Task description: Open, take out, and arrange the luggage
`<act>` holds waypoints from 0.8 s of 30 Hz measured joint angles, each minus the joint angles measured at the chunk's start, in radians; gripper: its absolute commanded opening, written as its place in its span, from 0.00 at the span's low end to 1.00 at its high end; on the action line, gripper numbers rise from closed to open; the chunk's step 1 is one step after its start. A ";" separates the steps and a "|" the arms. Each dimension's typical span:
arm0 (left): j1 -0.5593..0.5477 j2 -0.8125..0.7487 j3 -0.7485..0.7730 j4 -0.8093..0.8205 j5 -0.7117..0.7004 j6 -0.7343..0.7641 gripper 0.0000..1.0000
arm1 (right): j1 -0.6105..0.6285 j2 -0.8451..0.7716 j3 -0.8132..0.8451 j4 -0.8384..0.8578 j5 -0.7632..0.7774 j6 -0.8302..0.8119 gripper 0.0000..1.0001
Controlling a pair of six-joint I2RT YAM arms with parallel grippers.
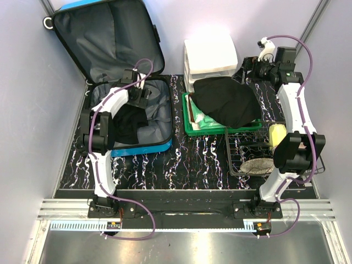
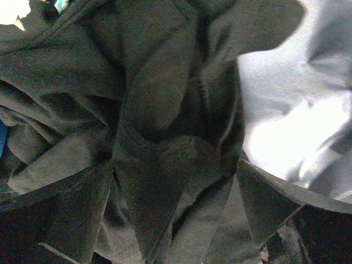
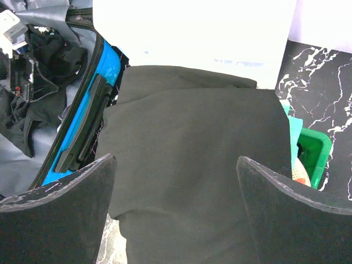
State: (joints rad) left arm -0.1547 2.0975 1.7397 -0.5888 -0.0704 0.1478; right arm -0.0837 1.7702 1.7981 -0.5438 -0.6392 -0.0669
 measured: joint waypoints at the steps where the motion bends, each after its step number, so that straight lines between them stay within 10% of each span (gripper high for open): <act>1: 0.002 0.012 0.000 0.006 -0.021 0.000 0.94 | 0.005 0.000 0.000 0.001 0.000 0.001 1.00; 9: 0.008 0.043 0.016 0.019 -0.102 0.056 0.59 | 0.010 0.000 0.000 0.001 0.002 0.015 1.00; 14: 0.058 0.030 0.016 0.016 -0.011 0.043 0.16 | 0.010 0.000 0.000 0.001 0.002 0.021 1.00; 24: 0.401 -0.023 0.014 -0.005 0.314 -0.106 0.00 | 0.010 0.000 0.000 0.001 0.001 0.024 1.00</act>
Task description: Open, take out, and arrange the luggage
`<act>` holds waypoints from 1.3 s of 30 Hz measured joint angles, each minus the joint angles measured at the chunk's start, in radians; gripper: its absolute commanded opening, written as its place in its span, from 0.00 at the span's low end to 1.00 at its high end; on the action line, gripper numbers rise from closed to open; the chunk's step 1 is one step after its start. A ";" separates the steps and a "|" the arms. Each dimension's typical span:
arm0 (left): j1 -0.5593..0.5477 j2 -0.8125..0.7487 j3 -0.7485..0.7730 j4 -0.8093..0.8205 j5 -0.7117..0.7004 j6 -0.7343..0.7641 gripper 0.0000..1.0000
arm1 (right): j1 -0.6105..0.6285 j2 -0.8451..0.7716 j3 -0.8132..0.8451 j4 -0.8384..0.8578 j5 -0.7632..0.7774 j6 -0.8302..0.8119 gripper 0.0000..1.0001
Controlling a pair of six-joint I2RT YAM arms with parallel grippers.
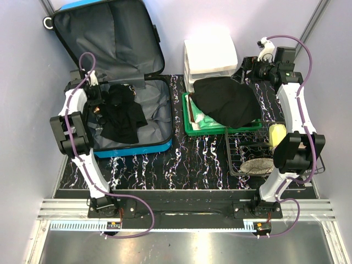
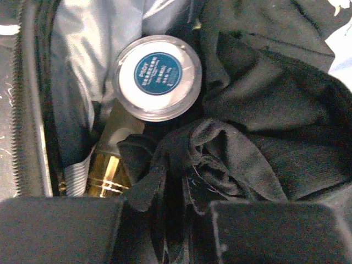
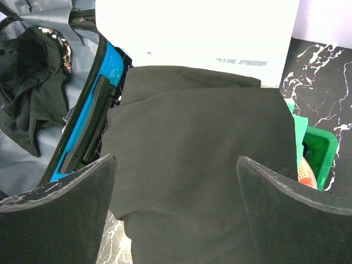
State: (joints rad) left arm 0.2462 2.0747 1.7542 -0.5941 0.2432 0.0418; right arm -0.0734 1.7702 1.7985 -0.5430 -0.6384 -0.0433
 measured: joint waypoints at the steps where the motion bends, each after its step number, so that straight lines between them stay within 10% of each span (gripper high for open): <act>1: 0.019 0.000 -0.002 0.000 0.034 -0.013 0.00 | 0.000 0.000 0.000 0.000 0.000 0.000 1.00; 25: 0.026 -0.166 -0.060 -0.004 0.150 0.000 0.00 | 0.019 0.031 0.007 0.000 -0.003 0.001 1.00; 27: -0.048 -0.166 -0.061 -0.003 0.130 0.032 0.21 | 0.021 0.035 0.007 0.000 -0.003 0.002 1.00; 28: -0.089 -0.164 -0.061 -0.006 0.118 0.051 0.48 | 0.023 0.036 0.007 0.000 -0.003 0.002 1.00; 30: -0.166 -0.154 -0.060 -0.010 0.108 0.093 0.62 | 0.024 0.037 0.007 0.000 -0.003 0.002 1.00; 39: -0.204 -0.095 0.021 -0.098 0.124 0.158 0.72 | 0.024 0.037 0.007 -0.003 -0.006 -0.004 1.00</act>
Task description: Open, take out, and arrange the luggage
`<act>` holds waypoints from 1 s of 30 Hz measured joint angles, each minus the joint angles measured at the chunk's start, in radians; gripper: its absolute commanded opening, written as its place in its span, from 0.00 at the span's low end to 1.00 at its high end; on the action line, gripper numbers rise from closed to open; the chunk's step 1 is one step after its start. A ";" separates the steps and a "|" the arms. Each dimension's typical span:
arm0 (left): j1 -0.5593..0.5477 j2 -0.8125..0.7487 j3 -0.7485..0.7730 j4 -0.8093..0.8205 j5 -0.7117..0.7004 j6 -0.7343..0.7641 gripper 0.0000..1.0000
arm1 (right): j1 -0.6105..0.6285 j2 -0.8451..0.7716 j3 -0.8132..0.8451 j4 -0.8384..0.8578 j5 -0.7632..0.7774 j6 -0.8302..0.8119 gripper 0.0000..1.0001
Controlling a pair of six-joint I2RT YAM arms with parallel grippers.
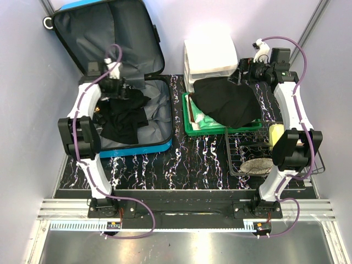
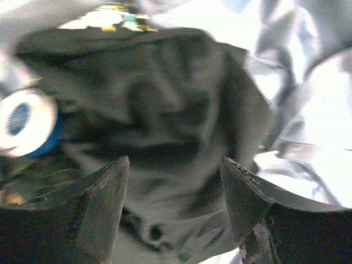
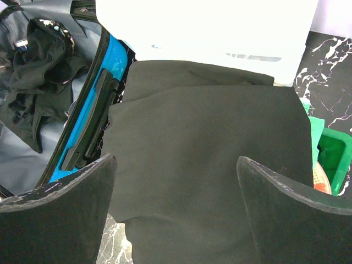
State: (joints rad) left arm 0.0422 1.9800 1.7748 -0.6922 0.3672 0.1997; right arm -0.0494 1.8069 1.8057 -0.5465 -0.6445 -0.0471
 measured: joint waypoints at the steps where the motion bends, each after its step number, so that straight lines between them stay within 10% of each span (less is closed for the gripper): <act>1: 0.036 0.000 0.017 -0.006 0.002 -0.001 0.72 | 0.000 0.000 0.000 0.000 -0.002 0.000 1.00; 12: 0.188 0.102 0.142 -0.060 0.013 0.058 0.74 | 0.000 0.000 -0.002 -0.001 -0.005 0.000 1.00; 16: 0.138 0.174 0.146 -0.131 0.046 0.129 0.60 | 0.000 0.000 -0.002 -0.005 -0.005 0.000 1.00; 20: 0.062 0.166 0.043 -0.158 0.043 0.217 0.14 | 0.000 0.000 -0.002 -0.005 -0.005 0.000 1.00; 22: 0.010 0.156 -0.027 -0.163 0.026 0.278 0.11 | 0.000 0.000 -0.002 -0.005 -0.005 0.000 1.00; 29: -0.050 0.079 -0.138 -0.152 -0.027 0.342 0.69 | 0.000 0.000 -0.002 -0.008 -0.005 0.000 1.00; 30: -0.047 0.065 -0.138 -0.150 -0.027 0.329 0.89 | 0.000 0.000 -0.002 -0.008 -0.006 0.001 1.00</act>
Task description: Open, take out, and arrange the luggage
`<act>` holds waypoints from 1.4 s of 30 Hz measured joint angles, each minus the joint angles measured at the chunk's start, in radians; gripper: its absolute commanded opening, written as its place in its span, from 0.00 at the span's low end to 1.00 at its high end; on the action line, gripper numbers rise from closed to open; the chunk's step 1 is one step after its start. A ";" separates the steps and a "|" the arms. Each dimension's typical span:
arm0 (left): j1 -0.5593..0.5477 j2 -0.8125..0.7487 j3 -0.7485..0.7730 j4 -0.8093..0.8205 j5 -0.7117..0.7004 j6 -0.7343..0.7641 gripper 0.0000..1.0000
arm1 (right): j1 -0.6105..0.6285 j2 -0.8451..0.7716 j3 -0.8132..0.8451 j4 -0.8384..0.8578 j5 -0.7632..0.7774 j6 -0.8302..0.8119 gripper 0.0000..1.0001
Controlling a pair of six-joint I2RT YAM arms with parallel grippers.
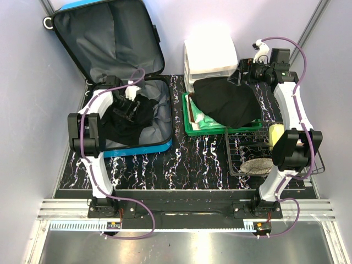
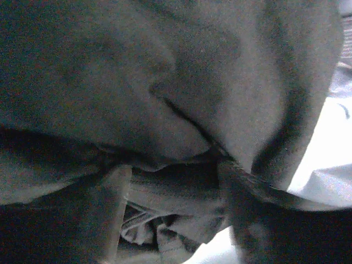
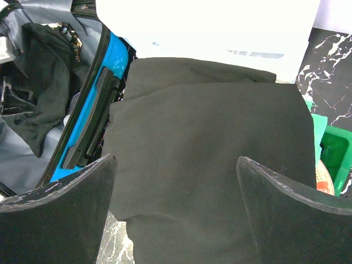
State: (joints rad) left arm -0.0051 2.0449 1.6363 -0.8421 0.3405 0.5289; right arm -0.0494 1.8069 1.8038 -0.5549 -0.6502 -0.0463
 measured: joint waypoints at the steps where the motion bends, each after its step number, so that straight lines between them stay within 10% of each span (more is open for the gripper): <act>1: 0.002 -0.013 0.000 0.004 0.002 -0.014 0.99 | 0.000 0.000 0.000 0.000 0.000 0.000 1.00; 13: -0.090 -0.047 -0.089 0.173 -0.105 -0.288 0.99 | 0.000 0.000 0.000 -0.008 0.000 0.000 1.00; 15: -0.109 -0.029 -0.098 0.196 -0.154 -0.321 0.79 | 0.000 0.000 0.000 -0.011 0.000 0.001 1.00; 17: -0.124 0.000 -0.097 0.215 -0.206 -0.349 0.99 | 0.000 0.000 0.000 -0.011 0.000 0.002 1.00; 20: -0.130 0.025 -0.080 0.216 -0.253 -0.378 0.97 | 0.000 0.000 0.000 -0.011 0.000 0.003 1.00; 31: -0.125 0.078 0.017 0.106 -0.278 -0.278 0.00 | 0.006 0.010 0.010 -0.011 0.000 0.015 1.00; 42: -0.111 -0.124 -0.062 -0.090 -0.066 0.146 0.00 | 0.079 0.011 0.044 -0.004 -0.032 -0.001 1.00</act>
State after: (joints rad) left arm -0.1165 1.9213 1.5742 -0.9321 0.2745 0.6754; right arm 0.0296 1.8175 1.8477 -0.5587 -0.6823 -0.0475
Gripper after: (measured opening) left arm 0.195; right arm 0.994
